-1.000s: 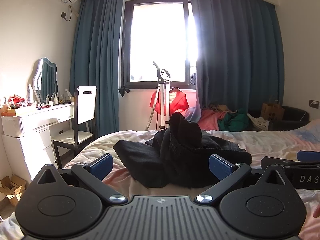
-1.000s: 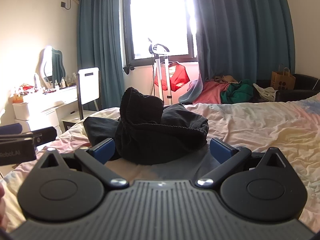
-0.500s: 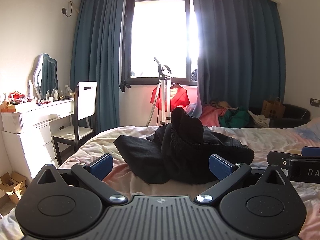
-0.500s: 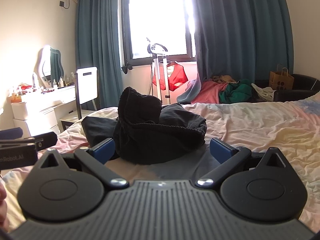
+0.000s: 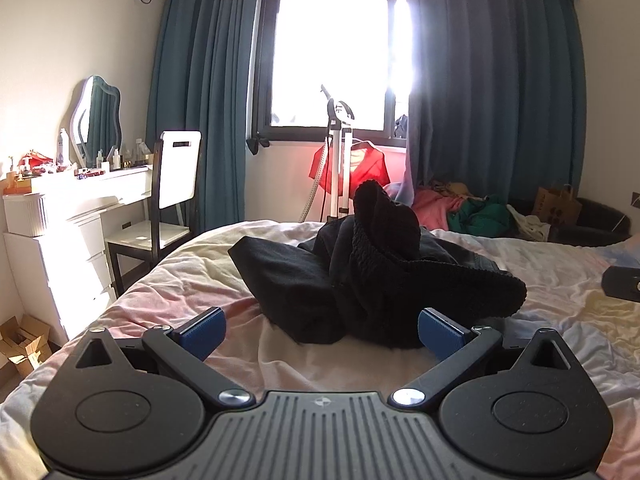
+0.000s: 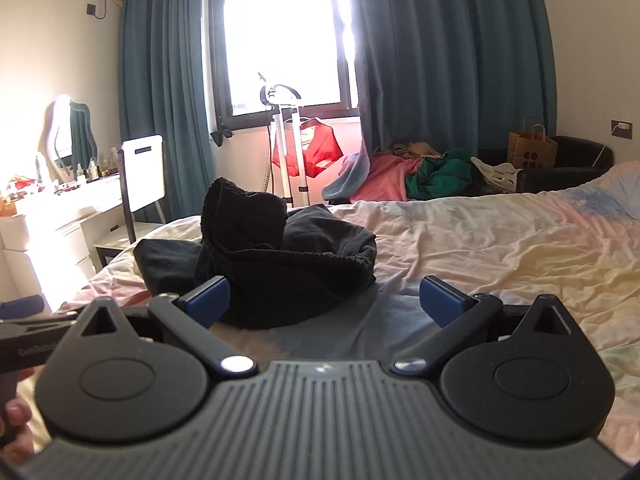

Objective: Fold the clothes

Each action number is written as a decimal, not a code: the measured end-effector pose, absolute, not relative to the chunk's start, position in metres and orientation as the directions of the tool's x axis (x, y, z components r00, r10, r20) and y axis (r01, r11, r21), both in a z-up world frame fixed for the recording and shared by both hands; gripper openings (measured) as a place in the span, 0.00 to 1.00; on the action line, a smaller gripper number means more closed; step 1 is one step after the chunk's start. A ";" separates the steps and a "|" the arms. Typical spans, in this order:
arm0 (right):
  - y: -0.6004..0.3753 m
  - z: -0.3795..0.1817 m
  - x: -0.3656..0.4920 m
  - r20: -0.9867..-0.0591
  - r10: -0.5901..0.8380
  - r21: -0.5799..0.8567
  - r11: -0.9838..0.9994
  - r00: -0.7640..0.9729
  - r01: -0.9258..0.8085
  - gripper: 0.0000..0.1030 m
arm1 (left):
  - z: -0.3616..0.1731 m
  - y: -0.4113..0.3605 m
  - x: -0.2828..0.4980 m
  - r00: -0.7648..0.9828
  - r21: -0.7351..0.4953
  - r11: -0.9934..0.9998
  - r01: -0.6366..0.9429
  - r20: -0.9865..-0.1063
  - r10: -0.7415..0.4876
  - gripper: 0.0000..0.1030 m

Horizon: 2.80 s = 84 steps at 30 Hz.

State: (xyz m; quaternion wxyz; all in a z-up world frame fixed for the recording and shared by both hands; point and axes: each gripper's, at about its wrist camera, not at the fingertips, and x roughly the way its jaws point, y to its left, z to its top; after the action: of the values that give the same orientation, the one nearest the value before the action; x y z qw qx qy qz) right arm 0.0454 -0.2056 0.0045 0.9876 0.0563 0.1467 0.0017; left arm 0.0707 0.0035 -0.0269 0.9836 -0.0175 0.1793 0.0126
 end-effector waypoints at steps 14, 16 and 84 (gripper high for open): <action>-0.243 -0.019 0.065 -0.262 0.055 0.209 0.978 0.964 0.001 1.00 | -0.039 0.000 0.306 0.876 -0.246 0.969 0.010 -0.465 -0.127 0.99; -0.248 -0.029 0.079 -0.274 0.076 0.239 0.971 0.959 -0.008 1.00 | -0.040 -0.004 0.336 0.874 -0.262 0.965 0.001 -0.470 -0.129 0.98; -0.200 -0.051 0.139 -0.250 0.604 0.699 0.653 0.757 -0.290 0.24 | -0.079 0.171 0.119 0.841 -0.383 0.923 -0.043 -0.512 -0.173 0.26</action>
State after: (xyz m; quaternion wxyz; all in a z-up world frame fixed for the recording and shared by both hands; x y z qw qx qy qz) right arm 0.1390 -0.2002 -0.0508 0.8776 0.3292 0.2378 0.2547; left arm 0.1194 0.1706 -0.0788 0.9397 -0.1935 0.2798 -0.0346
